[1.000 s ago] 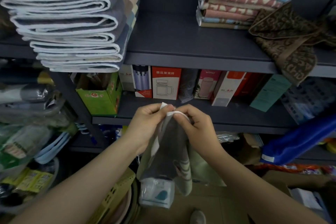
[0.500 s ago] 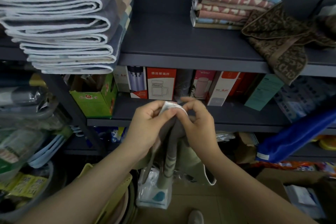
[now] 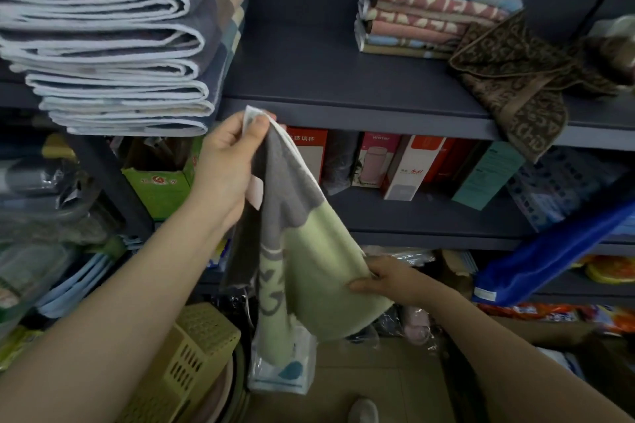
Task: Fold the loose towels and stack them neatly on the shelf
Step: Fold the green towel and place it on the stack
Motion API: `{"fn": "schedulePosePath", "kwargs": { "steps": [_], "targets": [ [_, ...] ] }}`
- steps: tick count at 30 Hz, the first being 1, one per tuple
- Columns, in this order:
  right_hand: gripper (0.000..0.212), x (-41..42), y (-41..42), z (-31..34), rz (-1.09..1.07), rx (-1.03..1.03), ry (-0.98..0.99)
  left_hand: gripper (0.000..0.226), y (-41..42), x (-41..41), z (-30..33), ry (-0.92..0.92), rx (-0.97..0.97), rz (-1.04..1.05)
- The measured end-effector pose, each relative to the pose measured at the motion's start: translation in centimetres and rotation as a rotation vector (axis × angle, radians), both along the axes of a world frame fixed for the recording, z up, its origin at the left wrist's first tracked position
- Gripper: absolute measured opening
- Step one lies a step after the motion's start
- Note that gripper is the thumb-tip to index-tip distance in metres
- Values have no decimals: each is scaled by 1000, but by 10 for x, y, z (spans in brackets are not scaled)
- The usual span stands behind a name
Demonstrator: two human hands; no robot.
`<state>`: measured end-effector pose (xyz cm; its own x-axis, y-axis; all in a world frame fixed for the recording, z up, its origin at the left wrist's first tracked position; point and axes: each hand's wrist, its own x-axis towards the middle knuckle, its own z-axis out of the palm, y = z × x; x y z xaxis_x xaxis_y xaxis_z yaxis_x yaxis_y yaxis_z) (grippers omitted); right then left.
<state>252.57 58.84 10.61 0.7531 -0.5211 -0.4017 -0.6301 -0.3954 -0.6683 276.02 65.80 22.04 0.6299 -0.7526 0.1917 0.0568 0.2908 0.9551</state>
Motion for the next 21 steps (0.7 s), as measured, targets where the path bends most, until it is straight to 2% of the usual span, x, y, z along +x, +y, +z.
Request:
{"fn": "schedulePosePath", "kwargs": {
  "steps": [4, 10, 11, 13, 15, 17, 19, 21],
  "targets": [
    [34, -23, -28, 9, -95, -258, 92, 21, -6, 11, -8, -49, 43, 79],
    [28, -58, -65, 55, -105, -579, -20, 19, -22, 25, -23, -225, 97, 221],
    [25, -64, -70, 60, -140, -657, -33, 18, -25, 25, -26, -279, 99, 223],
    [23, -72, -76, 67, -248, -833, -25, 20, -31, 22, -31, -503, 141, 247],
    [21, -77, -78, 74, -325, -1008, 134, 27, -36, 17, -33, -747, 194, 290],
    [14, -80, -82, 80, -268, -1137, 379, 23, -41, 9, -32, -877, 218, 313],
    [16, -86, -88, 83, -146, -1198, 531, 17, -47, -4, -30, -850, 223, 259],
    [20, -95, -99, 82, -85, -1222, 567, 16, -54, -20, -28, -557, 178, 126]
  ]
}}
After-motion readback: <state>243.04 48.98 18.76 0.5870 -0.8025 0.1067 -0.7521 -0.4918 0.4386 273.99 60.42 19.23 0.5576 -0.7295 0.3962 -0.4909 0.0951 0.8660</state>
